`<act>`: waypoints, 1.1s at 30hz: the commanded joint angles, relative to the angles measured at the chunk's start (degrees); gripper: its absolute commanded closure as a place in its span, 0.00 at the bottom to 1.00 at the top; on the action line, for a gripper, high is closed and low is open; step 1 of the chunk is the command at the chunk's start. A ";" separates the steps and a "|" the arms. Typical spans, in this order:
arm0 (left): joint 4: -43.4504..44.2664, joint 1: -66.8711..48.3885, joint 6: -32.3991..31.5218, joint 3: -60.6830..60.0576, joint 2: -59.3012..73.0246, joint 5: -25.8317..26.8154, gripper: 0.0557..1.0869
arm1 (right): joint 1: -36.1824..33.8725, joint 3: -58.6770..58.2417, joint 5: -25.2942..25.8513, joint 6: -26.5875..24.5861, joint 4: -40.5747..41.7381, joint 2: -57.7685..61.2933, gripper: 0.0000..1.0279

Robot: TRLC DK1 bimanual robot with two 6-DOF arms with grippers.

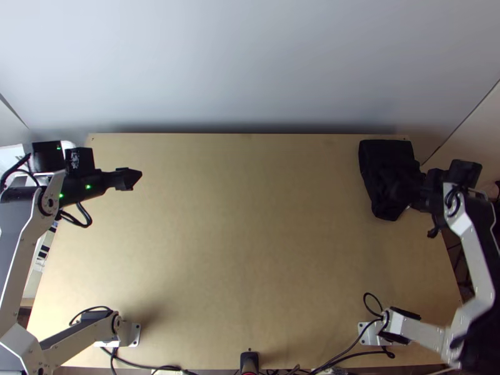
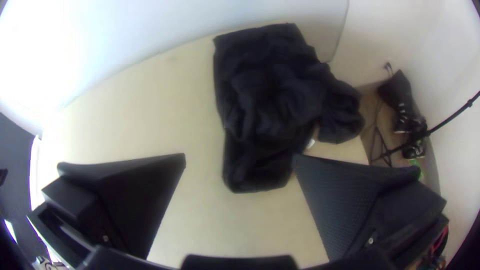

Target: Fold the t-shirt

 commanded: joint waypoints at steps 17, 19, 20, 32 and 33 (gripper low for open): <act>14.77 3.29 0.80 -27.13 -16.70 -0.11 0.06 | 25.63 -18.92 3.43 4.85 17.26 -38.84 0.04; 16.79 3.29 1.15 -30.12 -17.40 -0.11 0.06 | 25.63 -22.00 3.95 3.71 20.08 -41.74 0.04; 17.76 3.38 1.24 -31.61 -17.93 -0.11 0.06 | 25.54 -24.11 4.13 3.27 22.01 -43.06 0.04; 35.60 4.26 -0.43 -49.10 -27.42 -1.61 0.06 | 26.16 -42.91 4.22 3.09 41.61 -51.67 0.04; 37.45 4.35 -0.52 -49.89 -27.77 -1.61 0.06 | 26.77 -43.71 4.31 2.65 43.28 -51.67 0.04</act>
